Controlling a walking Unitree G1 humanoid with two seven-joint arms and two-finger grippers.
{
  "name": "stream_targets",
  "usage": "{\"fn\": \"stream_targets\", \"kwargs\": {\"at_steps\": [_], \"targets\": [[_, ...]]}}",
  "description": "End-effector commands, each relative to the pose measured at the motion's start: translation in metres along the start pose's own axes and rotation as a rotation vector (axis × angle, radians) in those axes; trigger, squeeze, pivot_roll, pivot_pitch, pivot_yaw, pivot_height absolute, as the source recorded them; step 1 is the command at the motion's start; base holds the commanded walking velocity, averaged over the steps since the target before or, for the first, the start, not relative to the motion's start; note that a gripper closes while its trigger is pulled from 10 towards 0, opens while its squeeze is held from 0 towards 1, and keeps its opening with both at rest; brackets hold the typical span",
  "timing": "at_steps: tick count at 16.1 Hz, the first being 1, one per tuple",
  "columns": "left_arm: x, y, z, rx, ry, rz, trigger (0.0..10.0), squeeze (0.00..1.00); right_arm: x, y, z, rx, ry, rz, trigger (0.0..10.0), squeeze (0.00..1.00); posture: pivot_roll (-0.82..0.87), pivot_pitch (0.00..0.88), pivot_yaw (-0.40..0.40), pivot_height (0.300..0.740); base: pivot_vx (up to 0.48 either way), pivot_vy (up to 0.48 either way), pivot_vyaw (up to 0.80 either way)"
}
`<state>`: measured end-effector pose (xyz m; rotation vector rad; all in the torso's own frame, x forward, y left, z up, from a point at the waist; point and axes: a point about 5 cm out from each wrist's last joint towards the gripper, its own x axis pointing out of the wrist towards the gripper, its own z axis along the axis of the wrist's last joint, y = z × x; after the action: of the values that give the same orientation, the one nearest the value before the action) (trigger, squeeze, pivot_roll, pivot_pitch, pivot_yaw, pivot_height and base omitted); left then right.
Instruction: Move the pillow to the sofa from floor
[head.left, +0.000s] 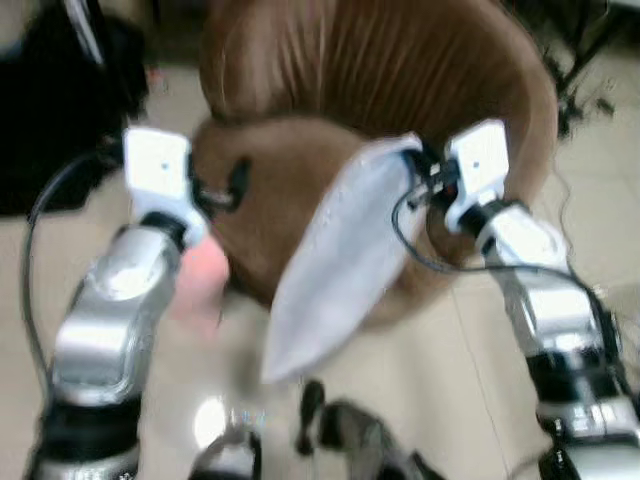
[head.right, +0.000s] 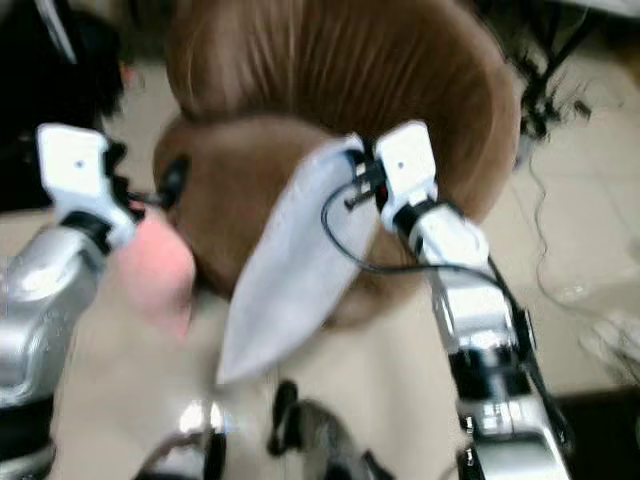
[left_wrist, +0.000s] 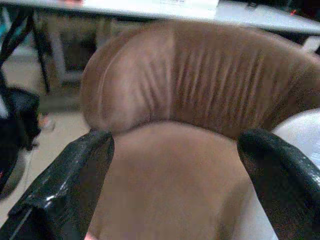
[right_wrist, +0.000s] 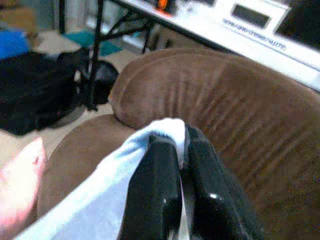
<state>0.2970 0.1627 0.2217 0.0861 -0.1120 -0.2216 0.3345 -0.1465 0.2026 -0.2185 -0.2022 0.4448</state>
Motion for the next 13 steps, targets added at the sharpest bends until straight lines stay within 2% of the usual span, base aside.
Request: {"fn": "stream_targets", "kwargs": {"at_steps": [1,2,5,7,9,13], "targets": [[-0.003,0.002,-0.006,0.0,0.016,0.012,10.0,0.0,-0.001,-0.001,0.004,0.039,-0.032,-0.03,10.0,0.0,0.26,0.203,-0.161,0.74,0.0,0.0,0.0],[-0.004,0.006,-0.007,-0.039,-0.017,0.044,10.0,0.0,-0.003,0.006,-0.008,0.074,-0.033,-0.06,10.0,0.0,0.28,0.196,-0.16,0.74,0.0,0.0,0.0],[0.003,0.012,-0.018,-0.047,-0.006,0.055,10.0,0.0,0.0,0.022,-0.03,0.107,0.015,-0.048,10.0,0.0,0.3,0.182,-0.159,0.74,0.0,0.0,0.0],[0.009,0.018,-0.026,-0.068,0.01,0.07,10.0,0.0,0.007,0.026,-0.034,0.135,0.023,-0.073,10.0,0.0,0.3,0.153,-0.155,0.74,0.0,0.0,0.0],[0.019,0.015,-0.025,-0.104,-0.017,0.046,10.0,0.0,0.015,0.028,-0.033,0.142,0.004,-0.083,10.0,0.0,0.28,0.117,-0.141,0.74,0.0,0.0,0.0],[0.033,0.009,-0.018,-0.083,-0.05,-0.001,10.0,0.0,0.015,0.025,-0.032,0.138,-0.022,-0.111,10.0,0.0,0.26,0.096,-0.118,0.74,0.0,0.0,0.0]]}}
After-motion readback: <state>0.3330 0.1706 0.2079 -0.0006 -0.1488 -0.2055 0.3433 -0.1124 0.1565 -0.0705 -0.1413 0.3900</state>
